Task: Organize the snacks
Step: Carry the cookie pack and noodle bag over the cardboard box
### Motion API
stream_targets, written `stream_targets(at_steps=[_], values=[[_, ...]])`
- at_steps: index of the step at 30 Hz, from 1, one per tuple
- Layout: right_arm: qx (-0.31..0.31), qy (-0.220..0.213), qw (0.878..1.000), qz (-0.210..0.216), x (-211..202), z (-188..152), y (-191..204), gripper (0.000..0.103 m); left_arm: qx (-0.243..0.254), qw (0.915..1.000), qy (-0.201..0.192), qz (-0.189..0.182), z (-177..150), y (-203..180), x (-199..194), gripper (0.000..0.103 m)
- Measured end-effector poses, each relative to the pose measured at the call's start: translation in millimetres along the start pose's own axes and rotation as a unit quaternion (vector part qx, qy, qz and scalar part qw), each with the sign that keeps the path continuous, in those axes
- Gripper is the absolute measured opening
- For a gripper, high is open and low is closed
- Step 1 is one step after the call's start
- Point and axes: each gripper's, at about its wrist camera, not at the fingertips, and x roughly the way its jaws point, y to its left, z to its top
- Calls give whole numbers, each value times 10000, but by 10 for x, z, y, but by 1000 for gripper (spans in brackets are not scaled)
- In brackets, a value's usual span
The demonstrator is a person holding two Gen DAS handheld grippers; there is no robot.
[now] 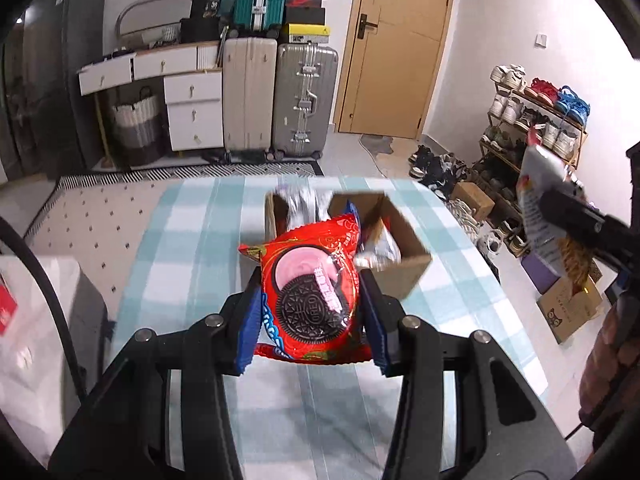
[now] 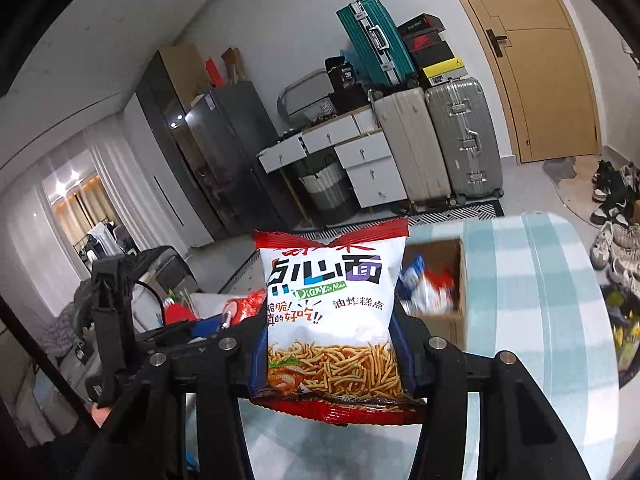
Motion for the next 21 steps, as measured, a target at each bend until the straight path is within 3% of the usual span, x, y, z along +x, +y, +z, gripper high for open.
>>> stream_targets(at_steps=[6,12,21], values=[[-144,-109,9998,2,45,565,144,50,-94,9999,-77,-102,575,20,-3,42],[-137,-106,9996,-238,243,1013,131,50,-256,9992,158,-281,978,-19,288,42],[-164,147,9979,-615,838,1214,-166,50,-256,9973,615,-301,1098,-154,1098,42]])
